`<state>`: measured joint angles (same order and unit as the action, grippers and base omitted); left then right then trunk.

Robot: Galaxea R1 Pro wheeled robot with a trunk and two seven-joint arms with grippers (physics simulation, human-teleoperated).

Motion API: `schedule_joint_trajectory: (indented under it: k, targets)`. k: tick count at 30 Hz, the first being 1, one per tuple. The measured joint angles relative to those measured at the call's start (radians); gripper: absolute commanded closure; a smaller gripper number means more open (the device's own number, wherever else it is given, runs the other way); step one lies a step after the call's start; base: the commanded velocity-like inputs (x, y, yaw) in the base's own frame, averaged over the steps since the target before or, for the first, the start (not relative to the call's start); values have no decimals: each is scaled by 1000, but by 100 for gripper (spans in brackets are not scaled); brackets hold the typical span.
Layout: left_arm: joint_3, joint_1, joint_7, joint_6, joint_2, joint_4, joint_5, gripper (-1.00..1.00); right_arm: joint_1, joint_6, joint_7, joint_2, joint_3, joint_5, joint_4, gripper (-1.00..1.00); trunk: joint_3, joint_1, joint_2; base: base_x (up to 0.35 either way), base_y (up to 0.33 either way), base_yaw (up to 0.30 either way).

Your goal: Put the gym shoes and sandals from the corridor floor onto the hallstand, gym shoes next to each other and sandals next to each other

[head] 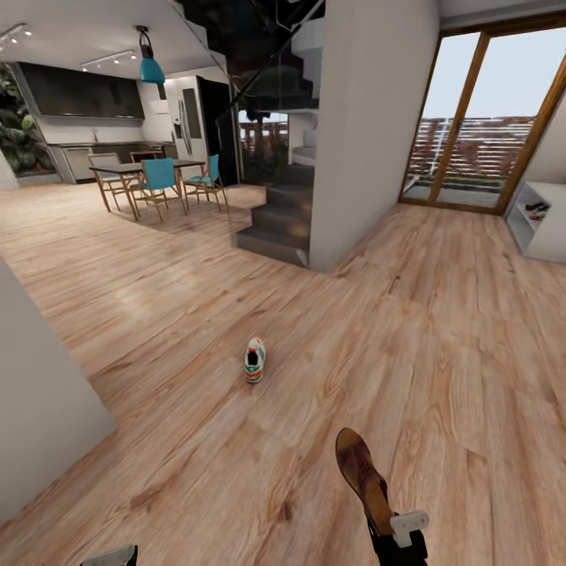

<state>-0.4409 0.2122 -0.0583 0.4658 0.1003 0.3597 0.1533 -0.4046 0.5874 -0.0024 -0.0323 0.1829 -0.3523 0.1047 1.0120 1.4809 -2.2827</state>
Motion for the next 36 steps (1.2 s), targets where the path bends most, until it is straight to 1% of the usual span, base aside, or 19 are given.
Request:
schedule_joint_trajectory:
  k: [3,6,27,36]
  targets:
    - [0,0,0,0,0,0,0,-100,0,0,0,0,0,0,0,100,1,0,0,243,-195,242]
    - [0,0,0,0,0,0,0,-100,0,0,0,-1,0,0,0,100,2,0,0,243,-195,72]
    - [-3,0,1,0,1,0,-2,-100,0,0,0,-1,0,0,0,100,2,0,0,250,-186,9]
    - [-3,0,1,0,1,0,-2,-100,0,0,0,-1,1,0,0,100,5,0,0,292,-170,166]
